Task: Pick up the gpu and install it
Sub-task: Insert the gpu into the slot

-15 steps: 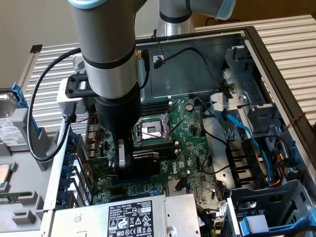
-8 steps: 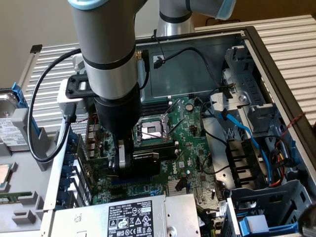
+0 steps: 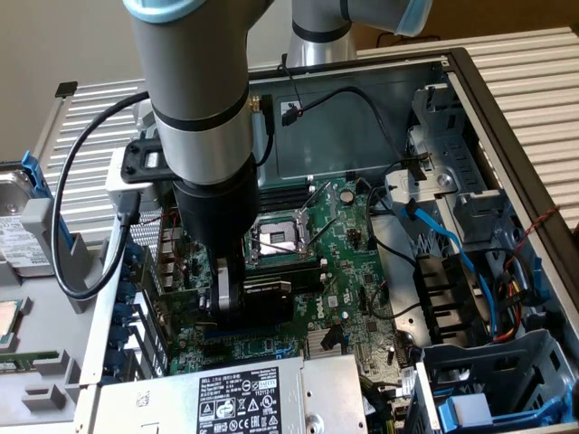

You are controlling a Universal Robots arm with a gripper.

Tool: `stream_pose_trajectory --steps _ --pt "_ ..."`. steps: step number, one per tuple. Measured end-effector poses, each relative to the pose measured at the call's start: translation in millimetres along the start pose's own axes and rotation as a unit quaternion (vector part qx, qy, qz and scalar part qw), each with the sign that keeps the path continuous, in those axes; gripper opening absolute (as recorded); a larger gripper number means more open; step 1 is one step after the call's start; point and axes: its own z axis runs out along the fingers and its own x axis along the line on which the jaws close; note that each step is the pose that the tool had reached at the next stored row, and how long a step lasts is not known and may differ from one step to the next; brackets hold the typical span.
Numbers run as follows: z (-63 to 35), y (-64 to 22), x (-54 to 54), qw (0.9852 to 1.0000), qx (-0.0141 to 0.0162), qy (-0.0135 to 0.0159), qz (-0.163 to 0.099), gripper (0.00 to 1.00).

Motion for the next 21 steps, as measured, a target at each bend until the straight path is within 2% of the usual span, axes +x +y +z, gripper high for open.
stream_pose_trajectory --steps 13,21 --pt "6.7 -0.1 0.2 1.0 -0.0002 0.0002 0.0 0.27" --pt "6.9 -0.2 0.2 1.0 -0.0001 0.0 0.0 0.27"
